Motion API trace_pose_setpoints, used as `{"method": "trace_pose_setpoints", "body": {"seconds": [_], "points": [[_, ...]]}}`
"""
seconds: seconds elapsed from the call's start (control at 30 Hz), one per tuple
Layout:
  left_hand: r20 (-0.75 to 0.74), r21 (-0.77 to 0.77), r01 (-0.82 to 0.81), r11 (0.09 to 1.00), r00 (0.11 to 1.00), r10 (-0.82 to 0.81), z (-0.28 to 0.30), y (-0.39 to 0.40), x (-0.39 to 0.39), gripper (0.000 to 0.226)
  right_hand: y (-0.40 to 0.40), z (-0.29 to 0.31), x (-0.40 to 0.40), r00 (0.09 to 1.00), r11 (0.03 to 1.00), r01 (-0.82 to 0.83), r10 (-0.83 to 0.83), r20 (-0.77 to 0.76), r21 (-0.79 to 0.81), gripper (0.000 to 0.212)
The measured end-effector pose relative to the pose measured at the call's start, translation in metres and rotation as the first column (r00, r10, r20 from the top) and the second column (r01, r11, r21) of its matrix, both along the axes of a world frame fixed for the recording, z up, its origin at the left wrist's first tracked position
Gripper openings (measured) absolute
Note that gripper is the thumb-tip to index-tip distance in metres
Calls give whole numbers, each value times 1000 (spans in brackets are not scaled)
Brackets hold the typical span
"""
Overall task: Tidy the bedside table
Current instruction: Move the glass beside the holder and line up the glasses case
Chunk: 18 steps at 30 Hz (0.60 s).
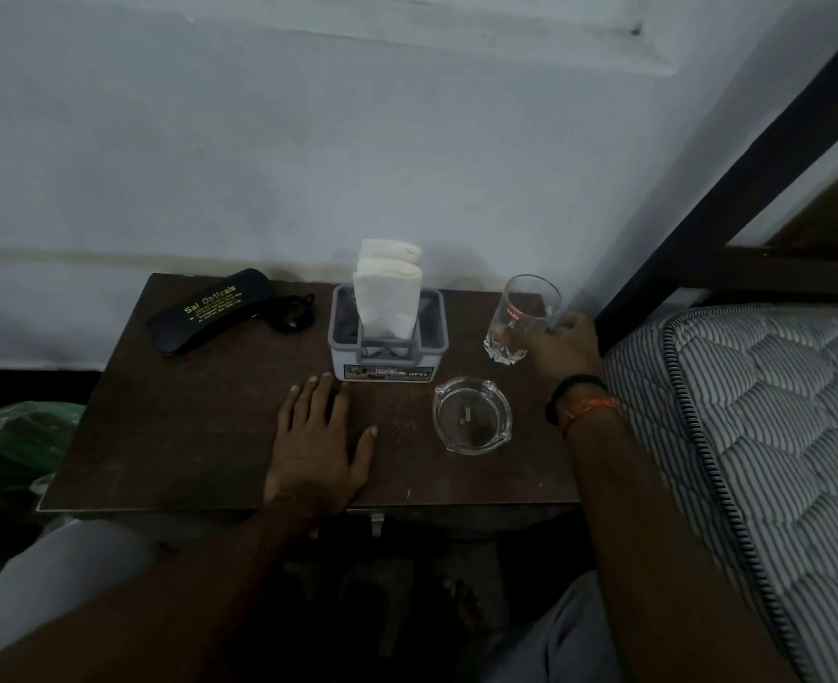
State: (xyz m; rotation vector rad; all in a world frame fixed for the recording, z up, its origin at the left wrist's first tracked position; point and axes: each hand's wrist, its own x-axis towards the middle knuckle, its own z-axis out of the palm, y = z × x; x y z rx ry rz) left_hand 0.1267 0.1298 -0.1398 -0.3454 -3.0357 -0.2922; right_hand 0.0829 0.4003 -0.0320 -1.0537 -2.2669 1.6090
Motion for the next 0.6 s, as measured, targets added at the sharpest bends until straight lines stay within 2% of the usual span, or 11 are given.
{"method": "trace_pose_setpoints", "body": {"seconds": [0.07, 0.23, 0.47, 0.53, 0.6], "points": [[-4, 13, -3, 1000, 1000, 3, 0, 0, 1, 68, 0, -5, -3, 994, 998, 62, -61, -86, 13, 114], [-13, 20, -16, 1000, 1000, 16, 1, 1, 0, 68, -4, -19, -5, 980, 995, 93, -84, -178, 42, 111], [7, 44, -19, 999, 1000, 19, -1, 0, -1, 69, -4, -38, -14, 954, 996, 69, -50, -294, 53, 88], [0, 51, -19, 999, 1000, 19, -1, -1, -1, 69, -5, -41, -19, 956, 995, 58, -33, -293, 76, 88], [-18, 72, -17, 997, 1000, 18, -1, -1, 0, 66, -5, -42, -22, 959, 992, 58, -24, -282, 111, 80]]}}
